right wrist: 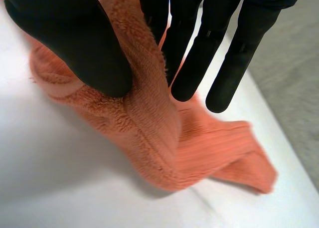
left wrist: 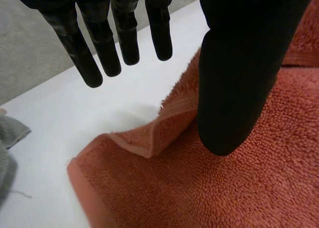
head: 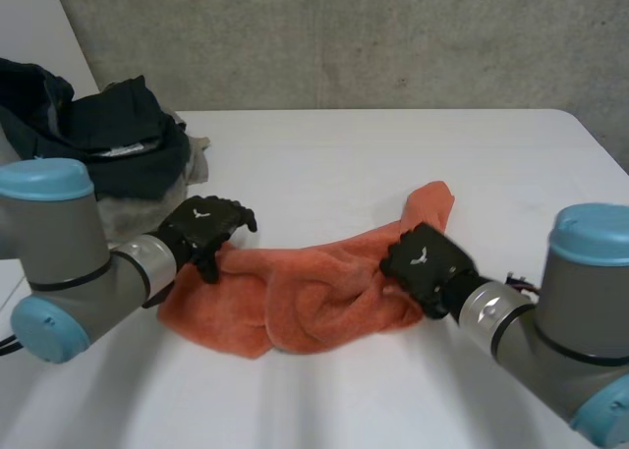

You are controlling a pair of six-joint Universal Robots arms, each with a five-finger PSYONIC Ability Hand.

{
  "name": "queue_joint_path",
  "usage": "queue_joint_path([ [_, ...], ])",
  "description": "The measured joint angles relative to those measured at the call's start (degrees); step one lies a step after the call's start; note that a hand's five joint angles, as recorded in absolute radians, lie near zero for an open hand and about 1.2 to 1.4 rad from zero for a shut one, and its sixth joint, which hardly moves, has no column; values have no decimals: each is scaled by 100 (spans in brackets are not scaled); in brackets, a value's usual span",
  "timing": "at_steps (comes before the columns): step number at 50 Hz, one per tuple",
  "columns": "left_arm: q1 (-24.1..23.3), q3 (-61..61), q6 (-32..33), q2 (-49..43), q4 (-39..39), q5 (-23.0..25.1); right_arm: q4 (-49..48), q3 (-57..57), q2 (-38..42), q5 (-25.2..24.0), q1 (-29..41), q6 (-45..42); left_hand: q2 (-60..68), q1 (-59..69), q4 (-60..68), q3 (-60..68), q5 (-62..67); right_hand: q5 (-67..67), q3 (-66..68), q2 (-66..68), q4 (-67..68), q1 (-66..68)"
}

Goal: Fold the laundry.

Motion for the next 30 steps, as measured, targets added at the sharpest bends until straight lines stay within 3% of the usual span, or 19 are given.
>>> queue_joint_path([
  [4, -93, 205, 42, -242, -22, 2, 1, 95, -408, 14, -135, 501, 46, 60, 46, 49, 43, 0, 2, 0, 0, 0],
  [8, -215, 413, 89, -447, -36, -14, 36, 157, -783, 19, -356, 1053, 1962, 2136, 1849, 1827, 1789, 0, 2, 0, 0, 0],
  [9, -264, 527, 111, -526, -38, -46, 64, 169, -929, 20, -477, 1290, 3209, 3456, 3118, 3084, 3040, 0, 2, 0, 0, 0],
  [10, -299, 625, 128, -584, -47, -88, 91, 169, -1056, 19, -600, 1499, 3757, 3930, 3712, 3665, 3632, 0, 2, 0, 0, 0],
  [18, -349, 880, 199, -417, -59, -713, 476, -64, -1602, 101, -1313, 2103, 4238, 4050, 4234, 4180, 4151, 0, 2, 0, 0, 0],
  [23, -295, 636, 263, 523, -78, -1060, 1196, -623, -2020, 372, -1702, 2092, 4238, 4099, 4243, 4192, 4177, 0, 3, 0, 1, 0],
  [30, -248, 117, 389, 2071, -245, -1119, 2499, -1558, -2421, 873, -1828, 1488, 4248, 4099, 4256, 4205, 4183, 0, 3, 0, 1, 0],
])
